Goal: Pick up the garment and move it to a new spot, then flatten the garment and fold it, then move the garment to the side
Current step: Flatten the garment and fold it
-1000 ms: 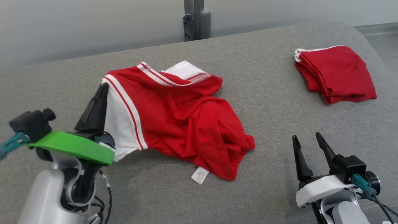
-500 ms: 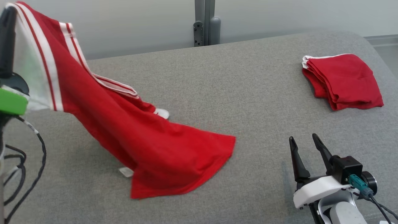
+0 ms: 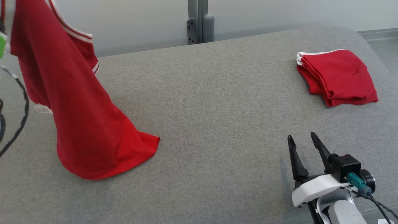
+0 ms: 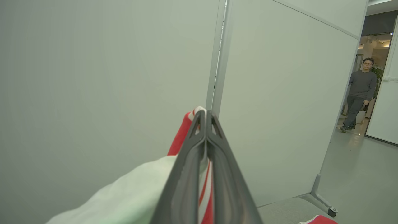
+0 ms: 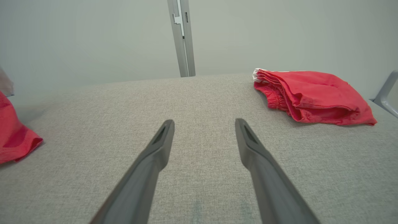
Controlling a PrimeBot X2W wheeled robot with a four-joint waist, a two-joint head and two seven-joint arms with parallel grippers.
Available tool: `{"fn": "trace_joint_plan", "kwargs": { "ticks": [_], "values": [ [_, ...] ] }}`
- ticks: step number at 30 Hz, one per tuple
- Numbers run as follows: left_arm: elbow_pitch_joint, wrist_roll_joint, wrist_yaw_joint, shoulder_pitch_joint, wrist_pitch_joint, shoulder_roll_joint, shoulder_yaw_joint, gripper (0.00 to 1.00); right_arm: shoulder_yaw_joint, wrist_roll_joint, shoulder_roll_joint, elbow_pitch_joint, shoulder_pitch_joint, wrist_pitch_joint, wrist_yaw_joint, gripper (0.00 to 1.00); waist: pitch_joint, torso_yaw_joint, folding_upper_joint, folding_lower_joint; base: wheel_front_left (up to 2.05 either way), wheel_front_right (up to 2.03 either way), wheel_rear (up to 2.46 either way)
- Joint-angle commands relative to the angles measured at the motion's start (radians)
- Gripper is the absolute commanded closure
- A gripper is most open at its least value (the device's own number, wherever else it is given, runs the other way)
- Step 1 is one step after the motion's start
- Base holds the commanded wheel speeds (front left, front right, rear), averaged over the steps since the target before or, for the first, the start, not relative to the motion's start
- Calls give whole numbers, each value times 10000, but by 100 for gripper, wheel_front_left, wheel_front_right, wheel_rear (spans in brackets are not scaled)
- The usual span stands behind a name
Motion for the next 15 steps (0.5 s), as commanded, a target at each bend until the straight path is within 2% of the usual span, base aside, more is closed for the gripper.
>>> {"fn": "trace_joint_plan", "kwargs": {
  "ticks": [1,6,12,15],
  "values": [
    [93,143,82,-172,-48,-215,-203,100,20,25,-19,25,-101,-31,-4,0,62,-64,0,0,0,0,0],
    [329,619,332,196,-379,-1254,-1327,100,118,172,-19,43,-246,-31,-4,0,305,-267,0,0,0,0,0],
    [841,962,741,1296,-1014,-3326,-3113,100,253,344,-16,-9,-480,-31,-4,0,759,-612,0,0,0,0,0],
    [1558,1130,911,1611,-1506,-4118,-3886,100,392,411,-18,-48,-669,-31,-4,0,1116,-884,0,0,0,0,0]
  ]
}}
